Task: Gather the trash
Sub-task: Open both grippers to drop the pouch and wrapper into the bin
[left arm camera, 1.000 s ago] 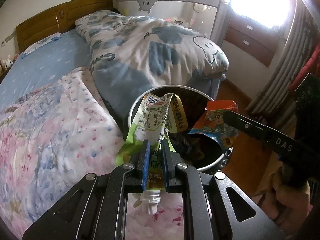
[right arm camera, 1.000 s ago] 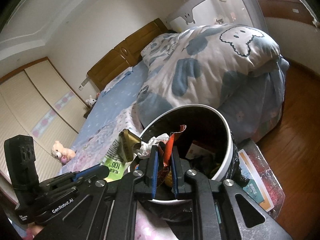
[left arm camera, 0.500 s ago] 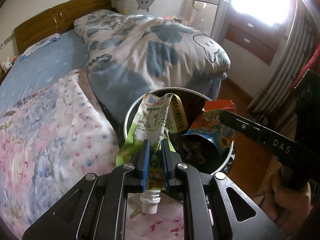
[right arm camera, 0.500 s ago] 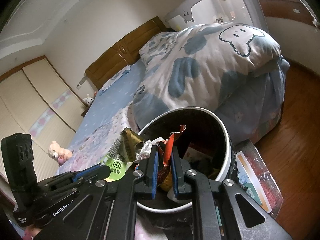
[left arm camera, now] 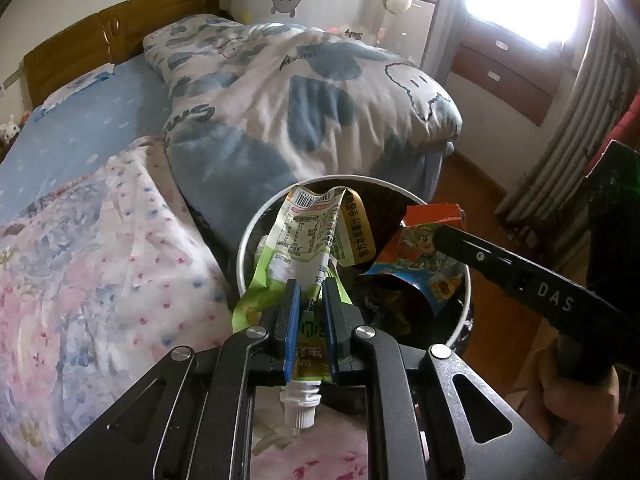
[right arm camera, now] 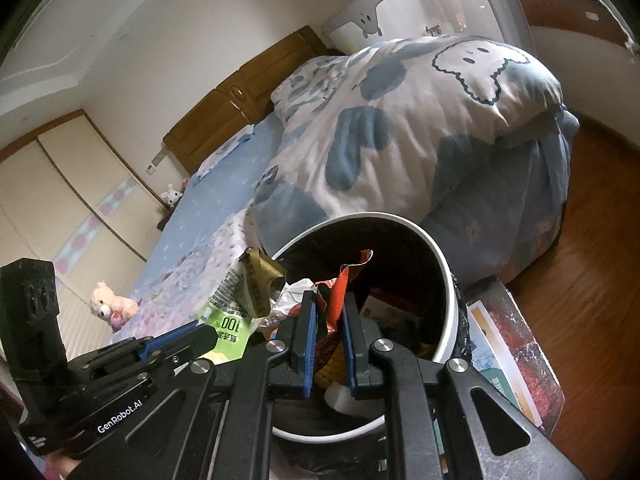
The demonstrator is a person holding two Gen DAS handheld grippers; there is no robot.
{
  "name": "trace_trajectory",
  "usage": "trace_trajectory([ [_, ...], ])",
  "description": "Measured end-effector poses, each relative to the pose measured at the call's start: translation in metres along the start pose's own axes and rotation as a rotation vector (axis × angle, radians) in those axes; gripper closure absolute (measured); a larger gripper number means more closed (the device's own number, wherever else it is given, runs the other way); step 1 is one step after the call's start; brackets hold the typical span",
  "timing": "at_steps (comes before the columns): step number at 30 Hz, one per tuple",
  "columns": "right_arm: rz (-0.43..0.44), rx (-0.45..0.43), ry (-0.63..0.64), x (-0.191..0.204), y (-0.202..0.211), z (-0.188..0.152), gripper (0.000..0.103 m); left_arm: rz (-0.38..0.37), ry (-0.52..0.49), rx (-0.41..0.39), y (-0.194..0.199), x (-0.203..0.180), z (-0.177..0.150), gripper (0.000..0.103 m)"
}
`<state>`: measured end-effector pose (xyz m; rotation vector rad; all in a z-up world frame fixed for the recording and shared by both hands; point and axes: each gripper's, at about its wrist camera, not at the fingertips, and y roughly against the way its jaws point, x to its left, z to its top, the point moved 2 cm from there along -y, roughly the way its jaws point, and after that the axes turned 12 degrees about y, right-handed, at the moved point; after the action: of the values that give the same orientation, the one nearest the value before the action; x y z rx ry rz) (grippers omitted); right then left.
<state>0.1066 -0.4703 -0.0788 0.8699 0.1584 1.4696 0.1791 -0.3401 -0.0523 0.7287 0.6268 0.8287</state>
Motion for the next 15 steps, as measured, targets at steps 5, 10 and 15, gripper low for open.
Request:
trace_trajectory([
  [5,-0.007,0.001,-0.012,-0.003,0.001,0.004,0.077,-0.022,0.005,0.0,0.002,-0.003,0.002,0.083],
  [10,-0.003,-0.01,-0.017,-0.003,0.004,0.006,0.059,-0.02,0.017,-0.033,0.013,0.001,0.002,0.066],
  [15,-0.007,-0.017,-0.017,0.0,0.009,0.005,0.059,-0.019,0.052,-0.052,0.027,0.013,-0.003,0.066],
])
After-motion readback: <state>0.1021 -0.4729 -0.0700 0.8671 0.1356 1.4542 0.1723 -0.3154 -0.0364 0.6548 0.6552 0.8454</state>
